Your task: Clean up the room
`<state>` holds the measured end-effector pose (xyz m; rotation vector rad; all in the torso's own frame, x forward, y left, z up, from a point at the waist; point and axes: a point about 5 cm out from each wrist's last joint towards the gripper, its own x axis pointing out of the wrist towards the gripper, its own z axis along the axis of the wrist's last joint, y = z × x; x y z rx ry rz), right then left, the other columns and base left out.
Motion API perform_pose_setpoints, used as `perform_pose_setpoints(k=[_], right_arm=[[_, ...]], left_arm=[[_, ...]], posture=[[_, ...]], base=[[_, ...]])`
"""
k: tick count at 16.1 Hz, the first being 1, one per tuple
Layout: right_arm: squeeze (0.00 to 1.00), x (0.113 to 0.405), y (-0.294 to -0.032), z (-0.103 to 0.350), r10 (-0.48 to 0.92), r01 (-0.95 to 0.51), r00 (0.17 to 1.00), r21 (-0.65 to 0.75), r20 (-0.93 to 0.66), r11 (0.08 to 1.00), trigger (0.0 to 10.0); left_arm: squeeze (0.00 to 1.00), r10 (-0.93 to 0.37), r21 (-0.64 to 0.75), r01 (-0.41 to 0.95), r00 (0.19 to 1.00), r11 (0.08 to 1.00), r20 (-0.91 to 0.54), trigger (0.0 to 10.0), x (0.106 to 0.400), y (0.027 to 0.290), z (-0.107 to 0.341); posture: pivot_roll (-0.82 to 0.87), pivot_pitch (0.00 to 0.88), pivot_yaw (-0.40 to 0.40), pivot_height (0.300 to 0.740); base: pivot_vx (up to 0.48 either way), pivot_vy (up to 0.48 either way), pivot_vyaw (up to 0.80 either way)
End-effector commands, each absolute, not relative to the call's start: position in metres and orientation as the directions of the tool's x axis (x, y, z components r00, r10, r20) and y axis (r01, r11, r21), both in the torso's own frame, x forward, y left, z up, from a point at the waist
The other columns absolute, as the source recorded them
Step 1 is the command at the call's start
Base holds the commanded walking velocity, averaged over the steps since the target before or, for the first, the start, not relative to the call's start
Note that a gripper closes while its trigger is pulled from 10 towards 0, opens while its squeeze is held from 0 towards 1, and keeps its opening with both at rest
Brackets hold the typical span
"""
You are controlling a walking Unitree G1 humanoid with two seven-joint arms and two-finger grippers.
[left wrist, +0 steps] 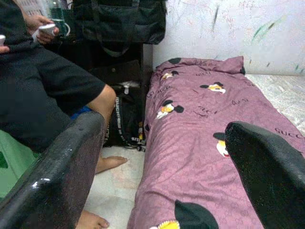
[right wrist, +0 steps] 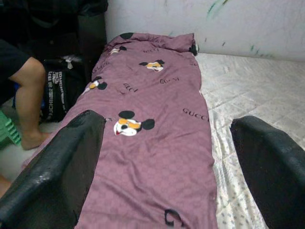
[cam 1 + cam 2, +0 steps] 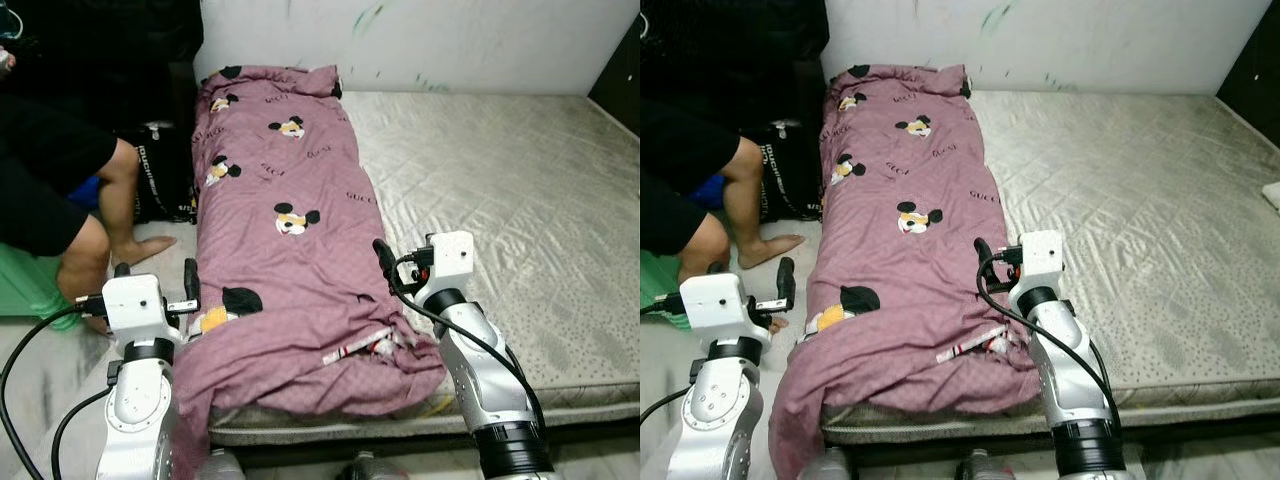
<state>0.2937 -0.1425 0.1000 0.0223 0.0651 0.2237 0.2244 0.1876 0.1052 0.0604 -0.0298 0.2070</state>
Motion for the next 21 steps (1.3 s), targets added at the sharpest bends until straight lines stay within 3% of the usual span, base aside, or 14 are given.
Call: perform_pose_setpoints(k=[1, 6, 8, 13, 16, 19, 21], right_arm=[[0.00, 0.293, -0.144, 0.102, 0.227, -0.226, 0.972, 0.027, -0.058, 0.974, 10.0], [0.00, 0.294, -0.143, 0.103, 0.236, -0.236, 0.970, 0.021, -0.054, 0.972, 10.0], [0.00, 0.294, -0.135, 0.105, 0.296, -0.297, 0.954, -0.022, -0.040, 0.955, 10.0], [0.00, 0.295, -0.136, 0.105, 0.293, -0.295, 0.955, -0.034, -0.045, 0.955, 10.0], [0.00, 0.294, -0.134, 0.106, 0.313, -0.314, 0.949, -0.038, -0.034, 0.949, 10.0], [0.00, 0.295, -0.135, 0.105, 0.310, -0.310, 0.950, -0.014, -0.041, 0.951, 10.0], [0.00, 0.294, -0.134, 0.105, 0.313, -0.313, 0.949, -0.012, -0.041, 0.950, 10.0]], left_arm=[[0.00, 0.195, 0.067, -0.197, 0.980, 0.978, 0.036, 10.0, 0.225, 0.186, 0.107], [0.00, 0.196, 0.074, -0.199, 0.980, 0.977, 0.042, 10.0, 0.227, 0.185, 0.108], [0.00, 0.207, 0.072, -0.208, 0.978, 0.975, 0.025, 10.0, 0.229, 0.185, 0.106], [0.00, 0.194, 0.070, -0.195, 0.981, 0.978, 0.025, 10.0, 0.230, 0.184, 0.106], [0.00, 0.188, 0.066, -0.190, 0.982, 0.980, 0.024, 10.0, 0.231, 0.183, 0.106], [0.00, 0.184, 0.063, -0.185, 0.983, 0.981, 0.022, 10.0, 0.231, 0.182, 0.106], [0.00, 0.185, 0.060, -0.186, 0.983, 0.981, 0.021, 10.0, 0.231, 0.182, 0.106]], posture=[[0.01, 0.000, -0.031, 0.645], [0.01, 0.000, -0.036, 0.607], [0.01, 0.000, -0.037, 0.607], [0.01, 0.000, -0.038, 0.607], [0.01, 0.000, -0.037, 0.607], [0.00, 0.000, -0.036, 0.607], [0.00, 0.000, -0.036, 0.582]], base=[[0.000, 0.000, 0.00], [0.000, 0.000, 0.00], [0.000, 0.000, 0.00], [0.000, 0.000, 0.00], [0.000, 0.000, 0.72], [0.000, 0.000, 0.00], [0.000, 0.000, 0.00]])
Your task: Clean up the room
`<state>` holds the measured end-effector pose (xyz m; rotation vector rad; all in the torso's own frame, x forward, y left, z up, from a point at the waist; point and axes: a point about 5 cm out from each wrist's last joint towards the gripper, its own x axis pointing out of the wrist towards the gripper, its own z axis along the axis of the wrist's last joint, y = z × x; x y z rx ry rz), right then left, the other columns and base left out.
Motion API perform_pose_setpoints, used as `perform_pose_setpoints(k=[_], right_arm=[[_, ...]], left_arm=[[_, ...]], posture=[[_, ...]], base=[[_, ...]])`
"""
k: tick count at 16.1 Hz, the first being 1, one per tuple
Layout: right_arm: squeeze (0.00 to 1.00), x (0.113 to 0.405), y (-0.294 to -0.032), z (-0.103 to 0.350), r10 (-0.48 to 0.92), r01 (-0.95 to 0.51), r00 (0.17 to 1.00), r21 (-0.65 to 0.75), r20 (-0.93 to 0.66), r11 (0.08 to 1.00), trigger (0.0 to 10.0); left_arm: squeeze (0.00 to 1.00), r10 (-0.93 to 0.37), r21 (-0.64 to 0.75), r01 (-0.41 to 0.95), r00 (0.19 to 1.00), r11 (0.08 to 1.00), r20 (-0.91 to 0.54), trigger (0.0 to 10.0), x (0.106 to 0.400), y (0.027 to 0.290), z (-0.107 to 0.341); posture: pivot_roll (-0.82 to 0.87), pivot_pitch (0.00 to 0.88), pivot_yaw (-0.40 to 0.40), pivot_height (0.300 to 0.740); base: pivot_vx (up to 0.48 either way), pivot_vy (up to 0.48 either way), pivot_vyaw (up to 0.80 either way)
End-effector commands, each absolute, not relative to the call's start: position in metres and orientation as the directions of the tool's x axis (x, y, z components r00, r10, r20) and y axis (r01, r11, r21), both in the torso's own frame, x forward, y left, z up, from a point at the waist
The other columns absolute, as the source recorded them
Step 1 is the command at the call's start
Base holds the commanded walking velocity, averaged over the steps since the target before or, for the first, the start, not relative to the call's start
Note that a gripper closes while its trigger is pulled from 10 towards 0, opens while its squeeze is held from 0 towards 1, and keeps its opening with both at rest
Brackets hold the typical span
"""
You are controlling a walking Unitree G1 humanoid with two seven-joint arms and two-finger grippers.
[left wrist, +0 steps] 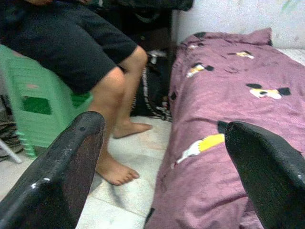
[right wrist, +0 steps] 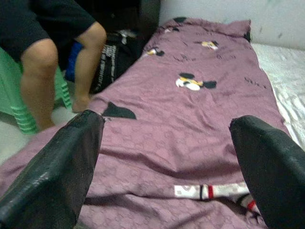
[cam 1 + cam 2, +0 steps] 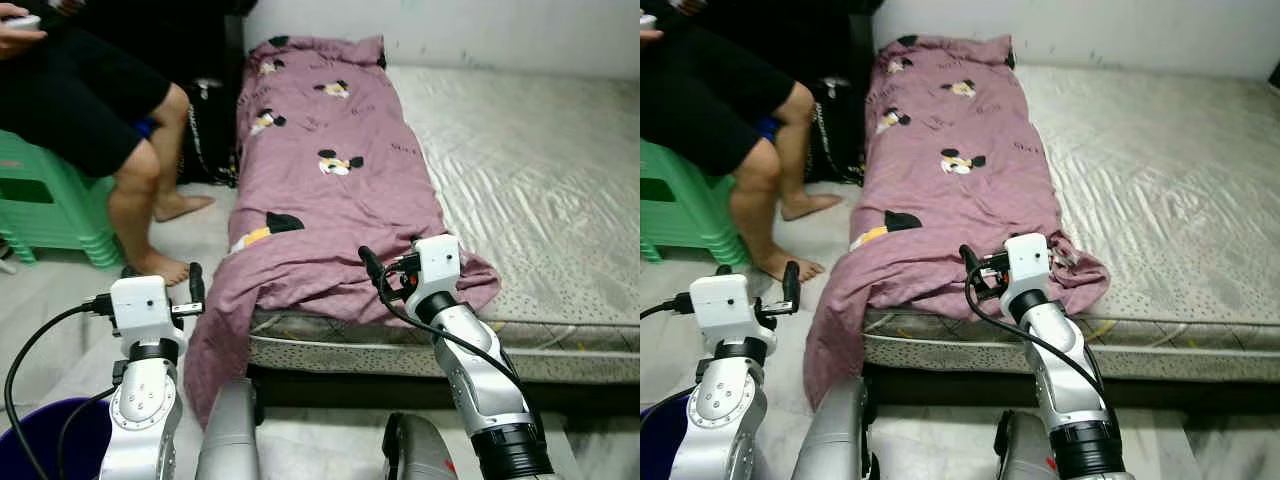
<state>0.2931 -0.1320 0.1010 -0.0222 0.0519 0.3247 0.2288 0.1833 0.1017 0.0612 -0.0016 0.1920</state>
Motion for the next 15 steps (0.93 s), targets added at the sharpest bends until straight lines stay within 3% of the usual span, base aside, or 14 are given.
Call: perform_pose_setpoints(k=[1, 6, 15], right_arm=[[0.00, 0.2938, -0.1344, 0.1048, 0.313, -0.314, 0.949, -0.012, -0.041, 0.949, 10.0], [0.00, 0.2934, -0.1346, 0.1038, 0.308, -0.309, 0.950, -0.013, -0.046, 0.951, 10.0], [0.00, 0.2949, -0.1375, 0.1033, 0.290, -0.291, 0.956, -0.011, -0.048, 0.957, 10.0]], left_arm=[[0.00, 0.185, 0.059, -0.186, 0.983, 0.981, 0.021, 10.0, 0.2307, 0.1818, 0.1060], [0.00, 0.158, 0.044, -0.160, 0.987, 0.986, 0.036, 10.0, 0.2316, 0.1788, 0.1081], [0.00, 0.141, 0.040, -0.143, 0.989, 0.989, 0.037, 10.0, 0.2318, 0.1769, 0.1084]], posture=[[0.00, 0.000, -0.036, 0.572], [0.00, 0.006, -0.036, 0.572], [0.00, 0.004, -0.035, 0.572]], base=[[0.000, 0.000, 0.00], [0.000, 0.000, 0.00], [0.389, 0.000, 0.00]])
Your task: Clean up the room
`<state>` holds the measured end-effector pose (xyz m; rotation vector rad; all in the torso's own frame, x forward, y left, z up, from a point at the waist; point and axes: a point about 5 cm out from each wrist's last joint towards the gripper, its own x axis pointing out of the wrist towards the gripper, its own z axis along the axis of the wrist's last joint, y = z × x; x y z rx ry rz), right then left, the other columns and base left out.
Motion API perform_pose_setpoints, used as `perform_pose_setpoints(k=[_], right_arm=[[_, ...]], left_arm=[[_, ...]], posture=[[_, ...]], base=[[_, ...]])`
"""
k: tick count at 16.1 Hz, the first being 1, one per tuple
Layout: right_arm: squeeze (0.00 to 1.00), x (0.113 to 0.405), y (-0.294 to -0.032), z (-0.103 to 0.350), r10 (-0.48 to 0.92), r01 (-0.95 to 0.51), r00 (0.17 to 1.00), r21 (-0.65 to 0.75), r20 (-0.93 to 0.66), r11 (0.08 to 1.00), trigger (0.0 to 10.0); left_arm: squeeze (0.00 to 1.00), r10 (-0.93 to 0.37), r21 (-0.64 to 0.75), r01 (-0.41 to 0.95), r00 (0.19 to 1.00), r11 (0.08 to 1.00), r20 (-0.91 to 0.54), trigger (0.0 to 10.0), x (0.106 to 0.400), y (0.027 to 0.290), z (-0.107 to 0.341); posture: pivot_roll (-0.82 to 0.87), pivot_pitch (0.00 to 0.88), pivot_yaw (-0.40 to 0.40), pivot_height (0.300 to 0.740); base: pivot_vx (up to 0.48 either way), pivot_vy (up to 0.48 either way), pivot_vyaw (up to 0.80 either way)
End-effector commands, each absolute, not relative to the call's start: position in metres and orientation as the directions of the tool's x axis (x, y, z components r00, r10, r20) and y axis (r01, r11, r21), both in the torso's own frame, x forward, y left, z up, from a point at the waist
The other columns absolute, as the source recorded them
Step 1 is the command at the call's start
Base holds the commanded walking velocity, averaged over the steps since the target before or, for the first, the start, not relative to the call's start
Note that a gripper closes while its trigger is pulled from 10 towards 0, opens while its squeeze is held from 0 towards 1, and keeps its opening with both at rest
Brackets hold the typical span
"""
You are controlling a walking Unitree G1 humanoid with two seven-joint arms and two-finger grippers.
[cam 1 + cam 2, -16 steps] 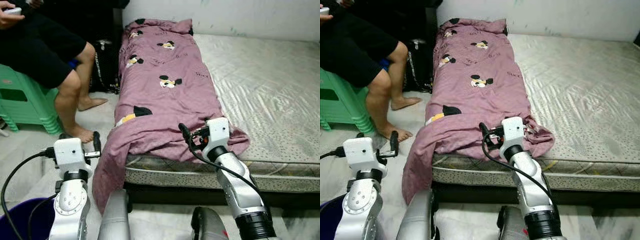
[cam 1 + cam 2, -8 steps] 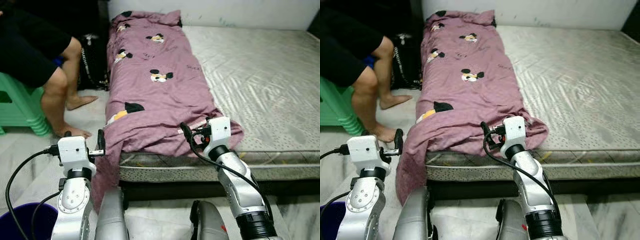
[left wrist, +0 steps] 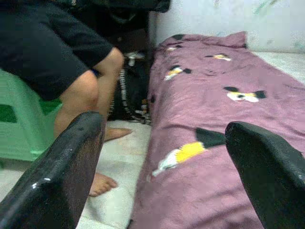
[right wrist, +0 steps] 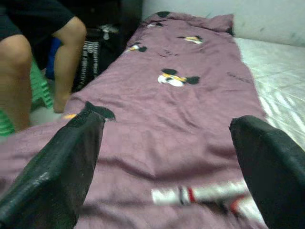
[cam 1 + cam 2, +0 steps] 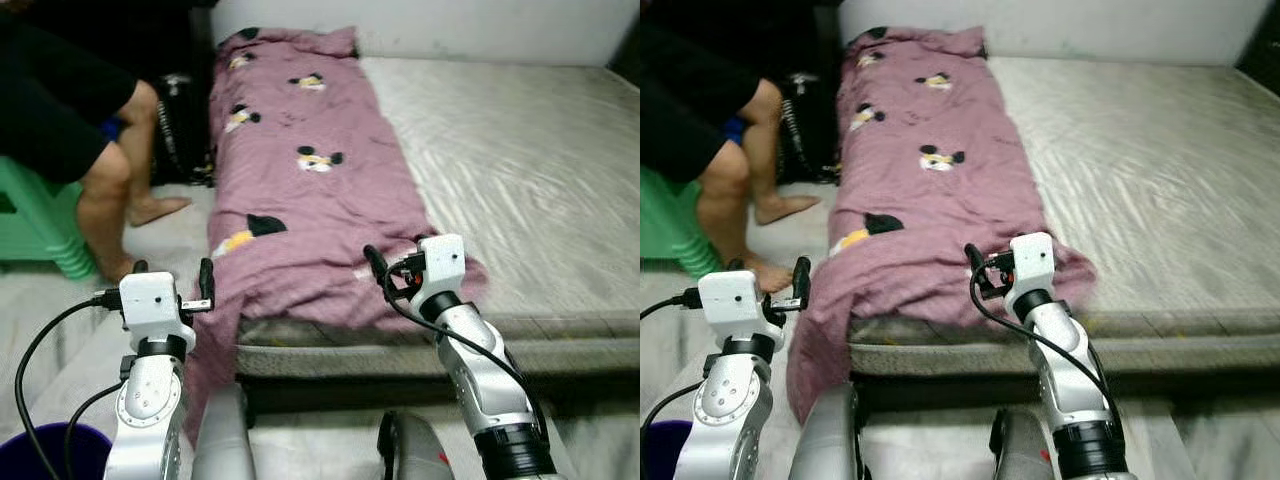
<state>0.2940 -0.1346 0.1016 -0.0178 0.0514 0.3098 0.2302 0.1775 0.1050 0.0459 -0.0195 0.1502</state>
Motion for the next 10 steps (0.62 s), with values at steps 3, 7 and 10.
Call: perform_pose_setpoints(k=[3, 7, 10], right_arm=[[0.00, 0.296, -0.138, 0.103, 0.291, -0.292, 0.956, -0.016, -0.050, 0.956, 10.0], [0.00, 0.300, -0.143, 0.100, 0.286, -0.290, 0.955, -0.046, -0.074, 0.956, 10.0], [0.00, 0.303, -0.151, 0.091, 0.272, -0.284, 0.953, -0.077, -0.135, 0.956, 10.0]], left_arm=[[0.00, 0.134, 0.041, -0.136, 0.990, 0.990, 0.044, 10.0, 0.232, 0.175, 0.109], [0.00, 0.140, 0.038, -0.141, 0.990, 0.989, 0.035, 10.0, 0.232, 0.175, 0.108], [0.00, 0.138, 0.031, -0.139, 0.990, 0.990, 0.031, 10.0, 0.232, 0.175, 0.107]], posture=[[0.00, 0.000, -0.036, 0.572], [0.01, 0.000, -0.037, 0.572], [0.01, 0.000, -0.037, 0.572]], base=[[0.310, 0.000, 0.00], [0.068, 0.000, 0.00], [0.000, 0.000, 0.00]])
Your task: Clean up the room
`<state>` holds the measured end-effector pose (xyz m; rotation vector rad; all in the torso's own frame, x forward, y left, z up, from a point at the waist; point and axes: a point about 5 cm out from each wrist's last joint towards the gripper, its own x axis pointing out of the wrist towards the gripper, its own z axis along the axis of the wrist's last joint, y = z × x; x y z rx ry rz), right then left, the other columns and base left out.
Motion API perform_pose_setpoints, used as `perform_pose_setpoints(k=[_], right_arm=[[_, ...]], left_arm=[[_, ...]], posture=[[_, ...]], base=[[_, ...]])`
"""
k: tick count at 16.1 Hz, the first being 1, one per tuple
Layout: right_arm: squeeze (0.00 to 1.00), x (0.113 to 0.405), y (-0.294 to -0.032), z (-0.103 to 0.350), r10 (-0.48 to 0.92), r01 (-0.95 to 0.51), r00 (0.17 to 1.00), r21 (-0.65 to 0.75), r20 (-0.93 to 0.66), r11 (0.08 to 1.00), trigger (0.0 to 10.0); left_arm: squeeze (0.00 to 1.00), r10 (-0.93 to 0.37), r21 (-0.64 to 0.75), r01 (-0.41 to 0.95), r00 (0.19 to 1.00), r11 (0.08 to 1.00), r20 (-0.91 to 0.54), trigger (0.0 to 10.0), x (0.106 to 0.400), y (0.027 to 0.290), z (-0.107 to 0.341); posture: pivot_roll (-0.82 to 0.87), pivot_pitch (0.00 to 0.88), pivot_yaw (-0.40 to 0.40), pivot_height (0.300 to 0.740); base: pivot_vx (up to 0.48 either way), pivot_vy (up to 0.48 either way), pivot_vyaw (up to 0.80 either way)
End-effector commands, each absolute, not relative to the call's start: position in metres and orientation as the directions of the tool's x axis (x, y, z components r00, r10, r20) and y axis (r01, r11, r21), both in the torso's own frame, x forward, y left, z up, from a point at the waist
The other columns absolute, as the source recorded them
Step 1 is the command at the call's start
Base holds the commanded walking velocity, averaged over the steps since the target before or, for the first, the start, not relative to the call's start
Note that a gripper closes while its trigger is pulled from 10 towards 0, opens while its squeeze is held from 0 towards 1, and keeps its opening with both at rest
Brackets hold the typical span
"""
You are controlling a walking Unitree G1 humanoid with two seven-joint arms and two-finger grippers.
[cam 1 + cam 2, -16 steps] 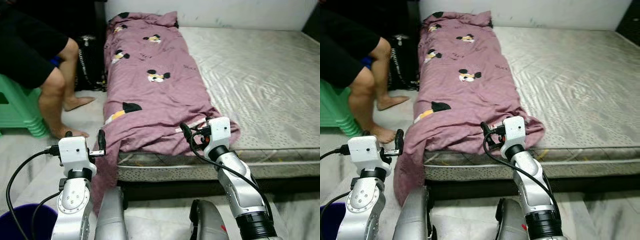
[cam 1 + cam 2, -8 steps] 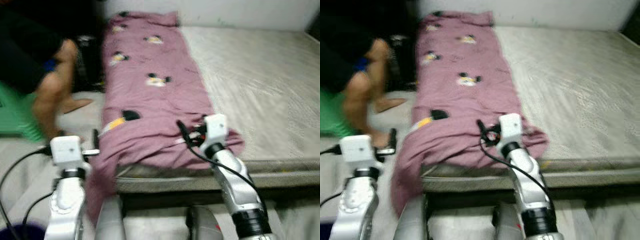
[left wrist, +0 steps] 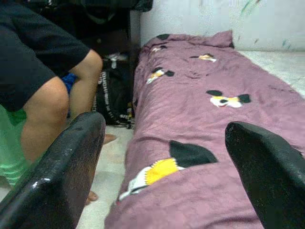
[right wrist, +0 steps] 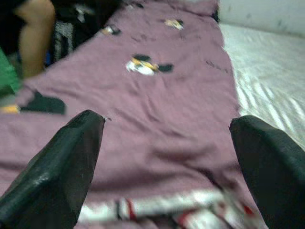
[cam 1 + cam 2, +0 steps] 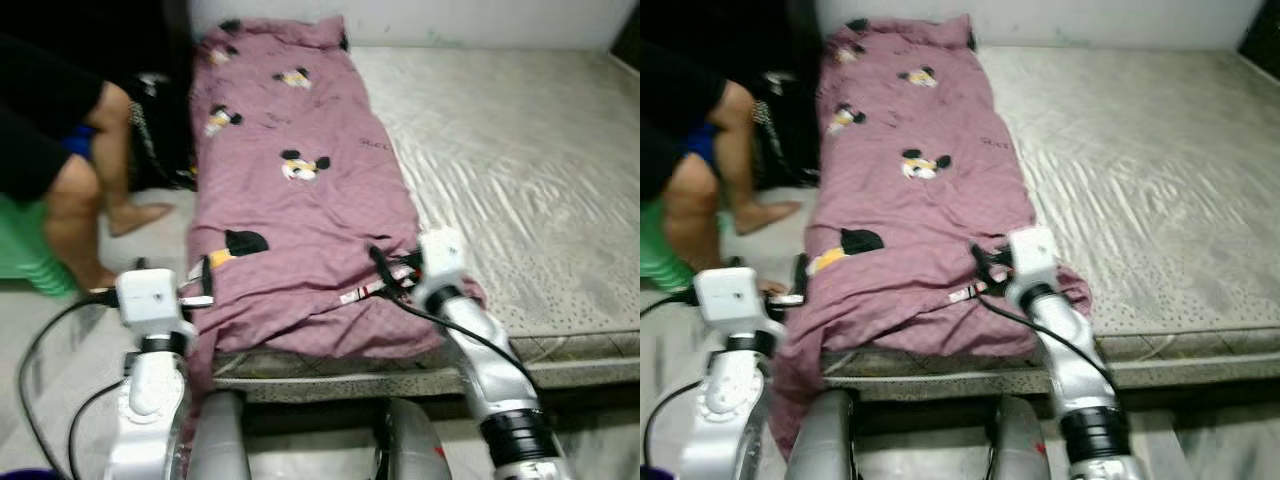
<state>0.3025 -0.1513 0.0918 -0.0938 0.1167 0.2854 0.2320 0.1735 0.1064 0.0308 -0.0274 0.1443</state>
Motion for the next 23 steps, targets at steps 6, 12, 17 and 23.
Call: perform_pose_setpoints(k=[6, 12, 17, 23], right_arm=[[0.00, 0.307, -0.156, 0.080, 0.285, -0.313, 0.937, -0.122, -0.205, 0.942, 10.0], [0.00, 0.333, -0.129, 0.072, 0.377, -0.469, 0.852, -0.210, -0.362, 0.858, 10.0], [0.00, 0.338, -0.135, 0.049, 0.318, -0.465, 0.758, -0.132, -0.569, 0.875, 10.0], [0.00, 0.316, -0.183, 0.017, 0.200, -0.326, 0.669, -0.041, -0.716, 0.945, 10.0]], left_arm=[[0.00, 0.141, 0.028, -0.141, 0.990, 0.990, 0.022, 10.0, 0.232, 0.174, 0.107], [0.00, 0.111, 0.048, -0.113, 0.993, 0.992, 0.050, 10.0, 0.236, 0.170, 0.114], [0.00, 0.103, 0.038, -0.106, 0.992, 0.994, 0.073, 10.0, 0.241, 0.167, 0.122], [0.00, 0.088, 0.032, -0.090, 0.995, 0.995, 0.051, 10.0, 0.237, 0.167, 0.120]], posture=[[0.01, 0.001, -0.039, 0.572], [0.02, 0.014, -0.030, 0.572], [0.04, 0.016, -0.040, 0.572], [0.05, 0.028, -0.042, 0.572]], base=[[0.000, 0.000, 0.33], [0.000, 0.000, 0.00], [0.000, 0.000, 0.00], [0.000, 0.000, 0.00]])
